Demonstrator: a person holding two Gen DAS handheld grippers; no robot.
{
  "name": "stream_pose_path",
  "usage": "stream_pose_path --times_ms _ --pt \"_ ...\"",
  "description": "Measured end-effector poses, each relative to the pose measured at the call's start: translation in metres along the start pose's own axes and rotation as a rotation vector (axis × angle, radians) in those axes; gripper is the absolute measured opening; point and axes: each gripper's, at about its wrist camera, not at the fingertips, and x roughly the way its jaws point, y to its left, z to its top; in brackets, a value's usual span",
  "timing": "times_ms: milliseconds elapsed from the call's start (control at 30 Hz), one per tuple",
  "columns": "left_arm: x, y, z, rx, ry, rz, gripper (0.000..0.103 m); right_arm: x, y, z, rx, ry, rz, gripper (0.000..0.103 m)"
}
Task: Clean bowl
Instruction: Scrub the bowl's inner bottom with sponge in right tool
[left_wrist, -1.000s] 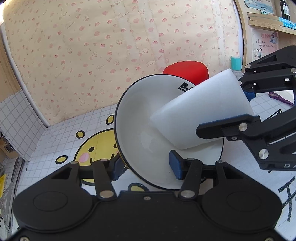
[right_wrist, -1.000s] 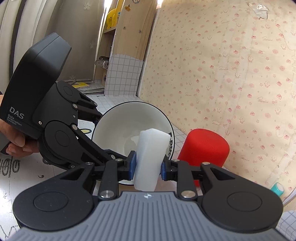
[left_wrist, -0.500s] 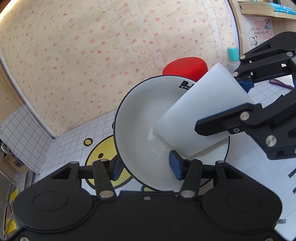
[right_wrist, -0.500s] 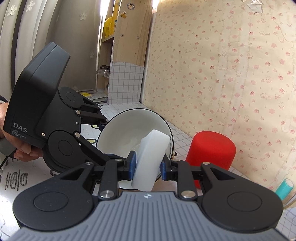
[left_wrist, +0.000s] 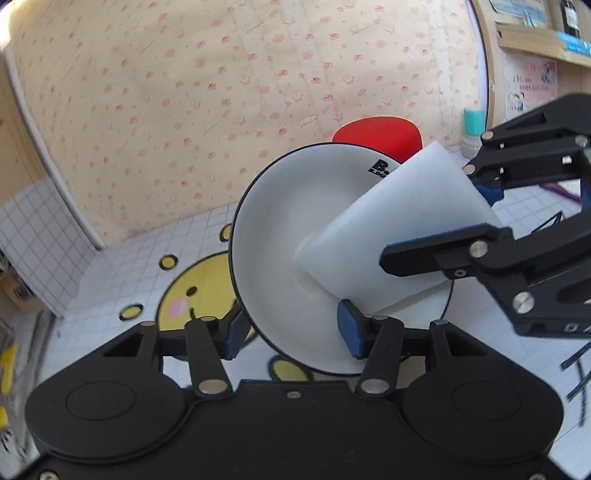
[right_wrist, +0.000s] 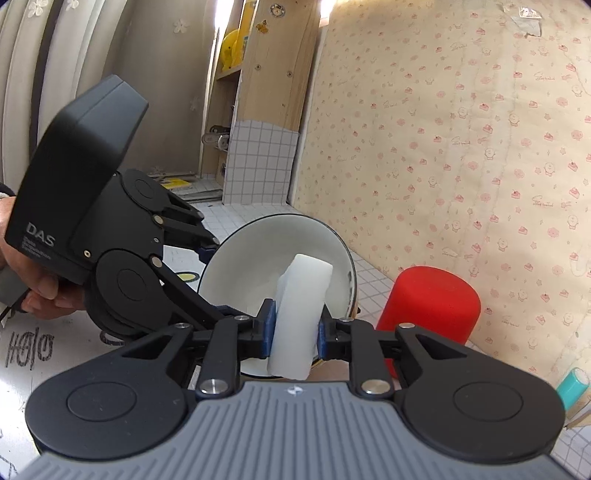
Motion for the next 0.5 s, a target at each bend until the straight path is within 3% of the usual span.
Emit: stream_pose_path --times_ms 167,300,500 --pt "0.005 -0.003 -0.002 -0.091 -0.021 -0.014 0.055 0.002 -0.003 -0.001 0.002 0.014 -0.018 0.021" --pt "0.006 -0.005 -0.002 -0.081 -0.021 -0.019 0.054 0.001 -0.004 -0.001 0.002 0.002 -0.04 0.021" --pt "0.005 -0.006 -0.003 -0.068 -0.035 -0.018 0.054 -0.01 0.002 0.004 -0.05 -0.119 -0.136 0.021"
